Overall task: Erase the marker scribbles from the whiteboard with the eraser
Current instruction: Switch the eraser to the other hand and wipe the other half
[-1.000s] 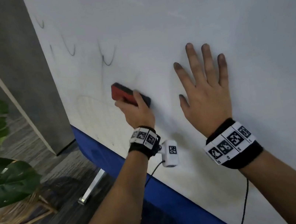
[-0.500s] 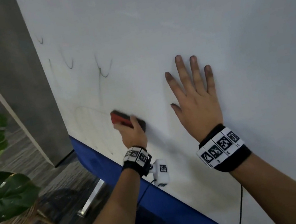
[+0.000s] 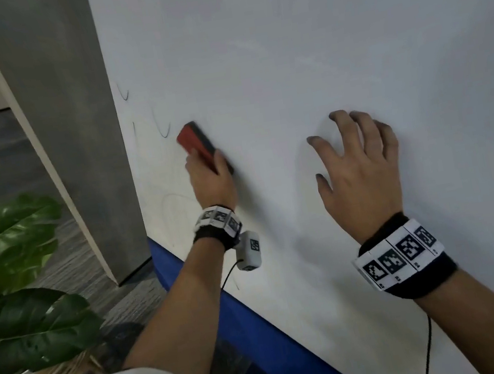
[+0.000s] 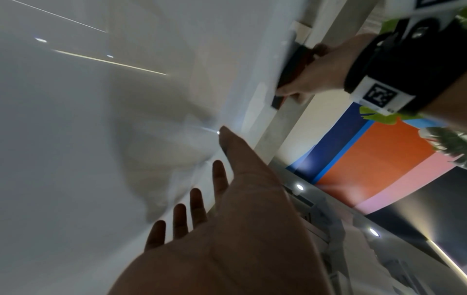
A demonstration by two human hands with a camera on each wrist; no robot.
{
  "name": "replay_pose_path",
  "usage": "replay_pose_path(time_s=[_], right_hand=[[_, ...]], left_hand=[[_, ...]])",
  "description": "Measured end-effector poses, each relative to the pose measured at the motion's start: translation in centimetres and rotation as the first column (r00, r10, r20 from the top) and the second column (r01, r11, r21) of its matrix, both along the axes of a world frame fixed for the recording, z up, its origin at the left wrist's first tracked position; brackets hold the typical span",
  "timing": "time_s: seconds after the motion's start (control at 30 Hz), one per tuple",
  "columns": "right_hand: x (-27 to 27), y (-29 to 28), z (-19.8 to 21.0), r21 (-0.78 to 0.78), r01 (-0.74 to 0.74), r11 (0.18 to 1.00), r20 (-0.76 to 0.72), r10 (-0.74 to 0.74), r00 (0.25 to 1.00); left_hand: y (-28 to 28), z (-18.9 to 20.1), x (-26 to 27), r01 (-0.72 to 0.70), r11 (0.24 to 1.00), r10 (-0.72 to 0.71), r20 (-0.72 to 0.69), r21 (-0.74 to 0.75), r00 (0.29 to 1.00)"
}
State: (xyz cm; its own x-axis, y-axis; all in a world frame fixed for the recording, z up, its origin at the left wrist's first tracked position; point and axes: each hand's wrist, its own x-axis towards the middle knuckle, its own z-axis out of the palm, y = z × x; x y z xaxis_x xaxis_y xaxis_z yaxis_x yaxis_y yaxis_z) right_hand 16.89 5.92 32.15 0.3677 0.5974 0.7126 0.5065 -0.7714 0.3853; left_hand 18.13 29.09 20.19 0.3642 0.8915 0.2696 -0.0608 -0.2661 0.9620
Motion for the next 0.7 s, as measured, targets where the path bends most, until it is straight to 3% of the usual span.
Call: replay_pose_path(time_s=[0.1, 0.23, 0.3, 0.37, 0.53, 0.63, 0.7], right_hand=[[0.0, 1.3, 0.0, -0.006, -0.002, 1.0, -0.013, 0.002, 1.0], [-0.3, 5.3, 1.4, -0.023, -0.02, 1.0, -0.06, 0.019, 0.998], [0.1, 7.2, 2.3, -0.031, -0.006, 1.0, -0.067, 0.004, 0.998], [0.6, 8.4, 2.7, -0.031, 0.019, 0.999, -0.07, -0.021, 0.997], [0.9, 9.4, 2.0, -0.03, 0.081, 0.996, -0.114, -0.084, 0.99], [0.4, 11.2, 2.1, 0.025, 0.069, 0.997, -0.135, -0.065, 0.989], [0.7, 13.2, 2.5, -0.001, 0.011, 1.0, -0.122, -0.011, 0.992]], left_hand=[[1.2, 0.2, -0.3, -0.017, 1.0, 0.017, -0.086, 0.009, 0.996], [-2.0, 1.0, -1.7, 0.125, 0.929, -0.103, -0.079, 0.348, 0.991], [-1.6, 1.2, -1.9, 0.121, 0.898, -0.097, -0.077, 0.424, 0.992], [1.0, 1.6, -1.4, 0.111, 0.916, -0.086, -0.081, 0.387, 0.993], [10.0, 3.2, 1.1, -0.031, 0.995, 0.042, -0.118, 0.094, 0.992], [9.3, 3.2, 0.9, -0.051, 0.988, 0.074, -0.163, 0.143, 0.984], [7.4, 1.9, 0.4, -0.021, 0.954, 0.055, -0.106, 0.299, 0.993]])
